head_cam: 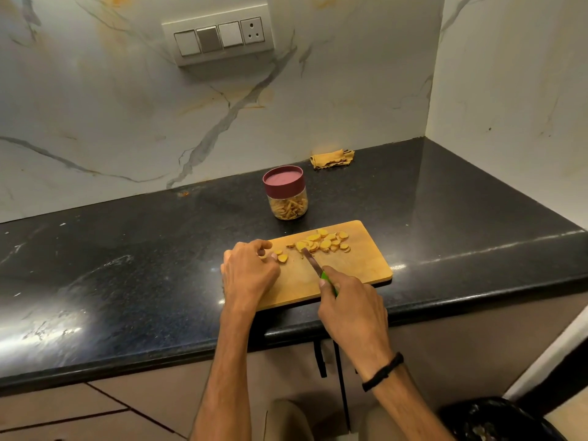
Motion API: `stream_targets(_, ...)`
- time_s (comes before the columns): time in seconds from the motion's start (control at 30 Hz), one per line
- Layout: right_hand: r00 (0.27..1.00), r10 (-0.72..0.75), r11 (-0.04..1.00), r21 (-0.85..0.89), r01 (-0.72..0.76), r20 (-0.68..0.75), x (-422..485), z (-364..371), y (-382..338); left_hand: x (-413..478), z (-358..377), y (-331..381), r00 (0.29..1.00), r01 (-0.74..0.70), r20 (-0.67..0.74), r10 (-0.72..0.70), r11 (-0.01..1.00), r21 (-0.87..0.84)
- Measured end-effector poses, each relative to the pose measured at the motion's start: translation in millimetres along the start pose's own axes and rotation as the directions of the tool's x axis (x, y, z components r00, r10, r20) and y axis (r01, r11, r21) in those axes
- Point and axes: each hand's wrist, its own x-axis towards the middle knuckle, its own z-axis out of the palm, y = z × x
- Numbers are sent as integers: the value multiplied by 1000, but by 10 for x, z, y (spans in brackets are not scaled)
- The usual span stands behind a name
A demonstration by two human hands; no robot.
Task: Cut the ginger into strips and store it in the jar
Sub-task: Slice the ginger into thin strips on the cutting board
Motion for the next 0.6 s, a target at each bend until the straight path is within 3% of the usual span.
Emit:
stream_targets(0.37,995,-27,997,-72,20,-99,-115,-43,6,-95,-28,157,996,-88,49,81,986,145)
stream_targets(0.5,953,-52,998,-41,41,-298,-146,-70,22,-116,-1,190,993,-107,58,100,987,121)
stream_targets(0.6,979,21,991,-126,-48,-203,-88,-112,119,-132,43,217,987,-150,66,144,985,87)
